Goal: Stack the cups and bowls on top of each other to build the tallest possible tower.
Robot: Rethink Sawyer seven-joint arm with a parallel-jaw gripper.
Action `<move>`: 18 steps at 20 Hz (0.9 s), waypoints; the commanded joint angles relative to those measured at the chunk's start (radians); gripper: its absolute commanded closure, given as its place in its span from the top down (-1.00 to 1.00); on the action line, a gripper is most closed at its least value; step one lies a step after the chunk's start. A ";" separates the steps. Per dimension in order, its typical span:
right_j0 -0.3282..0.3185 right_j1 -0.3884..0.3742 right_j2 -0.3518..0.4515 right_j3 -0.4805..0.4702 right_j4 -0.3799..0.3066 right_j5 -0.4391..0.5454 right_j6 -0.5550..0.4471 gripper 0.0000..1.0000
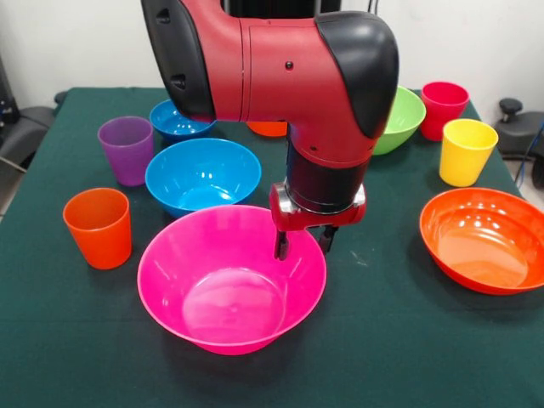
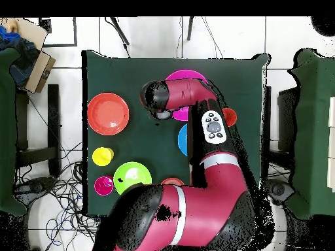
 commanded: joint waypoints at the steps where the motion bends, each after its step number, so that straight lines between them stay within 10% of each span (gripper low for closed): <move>1: 0.036 0.053 0.046 0.011 -0.057 -0.050 -0.082 1.00; 17: 0.038 0.049 0.039 0.009 -0.058 -0.029 -0.085 1.00; 18: 0.038 0.049 0.039 0.009 -0.057 -0.026 -0.085 -1.00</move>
